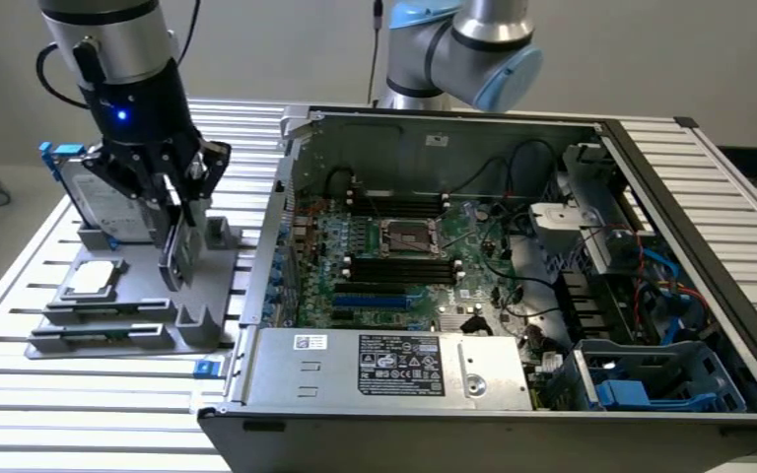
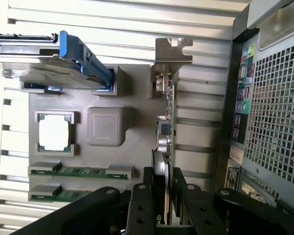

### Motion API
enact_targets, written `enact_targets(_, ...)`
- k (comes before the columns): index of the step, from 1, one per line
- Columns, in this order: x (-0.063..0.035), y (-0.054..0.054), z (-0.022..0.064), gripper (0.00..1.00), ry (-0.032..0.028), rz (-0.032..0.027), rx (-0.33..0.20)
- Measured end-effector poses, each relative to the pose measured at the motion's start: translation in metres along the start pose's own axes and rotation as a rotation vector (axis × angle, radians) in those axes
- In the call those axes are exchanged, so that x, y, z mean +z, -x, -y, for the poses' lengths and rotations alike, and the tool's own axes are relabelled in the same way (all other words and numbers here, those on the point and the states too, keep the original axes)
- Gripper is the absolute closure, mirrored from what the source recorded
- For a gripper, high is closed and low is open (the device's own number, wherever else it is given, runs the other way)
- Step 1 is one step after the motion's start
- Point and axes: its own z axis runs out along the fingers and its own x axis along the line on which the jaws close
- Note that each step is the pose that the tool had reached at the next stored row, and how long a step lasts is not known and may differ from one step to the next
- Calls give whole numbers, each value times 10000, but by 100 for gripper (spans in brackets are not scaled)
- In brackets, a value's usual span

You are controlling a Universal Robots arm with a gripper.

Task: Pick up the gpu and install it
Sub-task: 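Pick up the gpu and move the gpu toward the slot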

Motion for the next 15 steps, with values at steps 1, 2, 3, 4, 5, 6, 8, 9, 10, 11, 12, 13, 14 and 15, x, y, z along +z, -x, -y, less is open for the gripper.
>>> enact_targets(1,-45,-1,-1,73,0,0,1)
enact_targets(2,-90,-2,-2,73,0,1,1)
enact_targets(3,-135,-3,-3,73,0,1,2)
enact_targets(4,-180,-4,-4,73,-2,-1,3)
enact_targets(5,-225,-5,-5,73,-1,0,3)
enact_targets(6,-273,-6,-6,73,-1,0,2)
enact_targets(8,-362,-1,-8,73,-1,0,1)
enact_targets(9,-407,4,-8,73,-1,0,1)
enact_targets(10,-452,11,-9,73,0,1,2)
enact_targets(11,-498,21,-8,73,-1,0,2)
enact_targets(12,-545,38,-8,73,-1,-1,2)
enact_targets(13,-590,65,-5,73,0,0,1)
enact_targets(14,-636,103,0,73,2,-7,-1)
enact_targets(15,-683,144,5,73,5,-14,-3)
